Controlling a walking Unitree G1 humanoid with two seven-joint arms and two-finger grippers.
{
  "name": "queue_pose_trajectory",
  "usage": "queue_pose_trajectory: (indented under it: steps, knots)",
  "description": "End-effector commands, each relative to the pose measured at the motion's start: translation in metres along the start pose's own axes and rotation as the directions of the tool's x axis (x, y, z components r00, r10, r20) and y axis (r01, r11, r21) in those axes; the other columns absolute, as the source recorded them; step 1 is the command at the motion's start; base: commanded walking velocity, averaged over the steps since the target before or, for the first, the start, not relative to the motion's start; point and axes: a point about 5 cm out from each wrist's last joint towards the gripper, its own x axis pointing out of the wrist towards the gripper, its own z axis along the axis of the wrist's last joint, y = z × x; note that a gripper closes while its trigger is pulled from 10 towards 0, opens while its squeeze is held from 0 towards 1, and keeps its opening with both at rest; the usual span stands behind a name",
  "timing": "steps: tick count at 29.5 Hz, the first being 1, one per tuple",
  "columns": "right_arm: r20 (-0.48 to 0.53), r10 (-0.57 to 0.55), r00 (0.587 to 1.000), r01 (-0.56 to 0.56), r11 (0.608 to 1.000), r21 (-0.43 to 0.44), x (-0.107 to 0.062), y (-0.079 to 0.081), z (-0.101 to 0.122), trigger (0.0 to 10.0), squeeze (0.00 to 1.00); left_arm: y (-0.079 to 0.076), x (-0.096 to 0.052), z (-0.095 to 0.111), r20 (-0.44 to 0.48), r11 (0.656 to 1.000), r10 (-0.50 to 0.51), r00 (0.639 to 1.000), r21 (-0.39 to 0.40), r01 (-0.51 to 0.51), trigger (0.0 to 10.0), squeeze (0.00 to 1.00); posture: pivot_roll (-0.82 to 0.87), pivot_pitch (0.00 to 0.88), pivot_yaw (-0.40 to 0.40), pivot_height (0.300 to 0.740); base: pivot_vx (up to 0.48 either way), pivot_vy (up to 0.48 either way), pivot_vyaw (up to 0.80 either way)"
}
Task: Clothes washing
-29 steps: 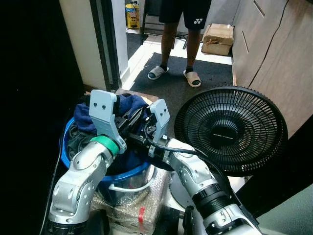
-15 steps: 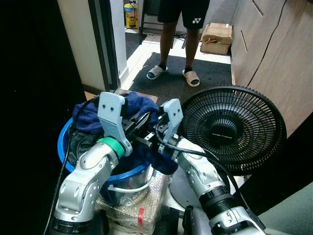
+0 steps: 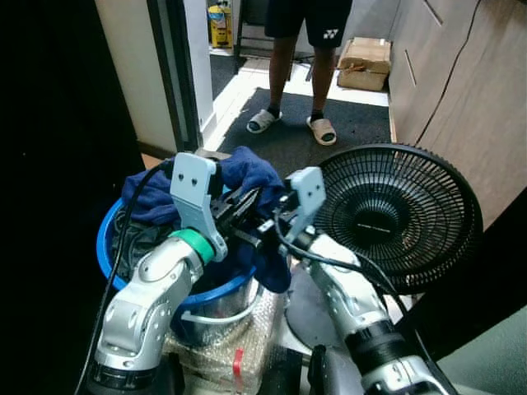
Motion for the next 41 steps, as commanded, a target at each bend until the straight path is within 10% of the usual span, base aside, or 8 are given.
queue_pose_trajectory:
  steps: [1,4,5,9,10,11,41]
  knots:
    - [0.074,-0.088,0.993,0.089,0.996,-0.012,-0.011,-0.017,0.013,10.0,1.0,0.008,-0.003,-0.008,-0.039,0.999,0.04,0.998,0.003,-0.04,10.0,0.0,0.08,0.027,0.032,0.534,0.0,0.0,0.0]
    - [0.083,-0.131,0.988,0.134,0.99,-0.04,-0.018,-0.022,0.016,10.0,1.0,0.008,-0.003,-0.008,-0.04,0.999,0.038,0.998,0.005,-0.038,10.0,0.0,0.08,0.028,0.035,0.534,0.0,0.0,0.0]
    - [0.084,-0.143,0.986,0.147,0.988,-0.053,-0.02,-0.024,0.017,10.0,0.62,0.008,-0.002,-0.009,-0.041,0.999,0.036,0.998,0.004,-0.036,10.0,0.0,0.07,0.028,0.039,0.534,0.0,0.0,0.0]
    - [0.085,-0.148,0.985,0.154,0.986,-0.061,-0.021,-0.025,0.017,10.0,0.62,0.008,-0.002,-0.009,-0.043,0.999,0.035,0.998,0.004,-0.035,10.0,0.0,0.07,0.028,0.039,0.534,0.0,0.0,0.0]
    - [0.086,-0.15,0.985,0.157,0.985,-0.075,-0.022,-0.025,0.017,10.0,0.0,0.007,-0.001,-0.009,-0.044,0.999,0.032,0.999,0.003,-0.032,10.0,0.0,0.07,0.028,0.042,0.534,0.0,0.0,0.0]
    - [0.095,-0.15,0.984,0.157,0.985,-0.074,-0.021,-0.025,0.017,0.0,0.0,0.007,-0.001,-0.009,-0.044,1.0,0.029,0.999,0.003,-0.029,10.0,0.0,0.07,0.026,0.043,0.534,0.0,0.0,0.0]
    - [0.126,-0.127,0.984,0.134,0.99,-0.051,-0.02,-0.014,0.02,0.0,0.0,0.013,-0.003,-0.013,-0.061,0.997,0.077,0.995,0.032,-0.075,10.0,0.02,0.08,0.018,0.033,0.534,0.0,0.0,0.0]
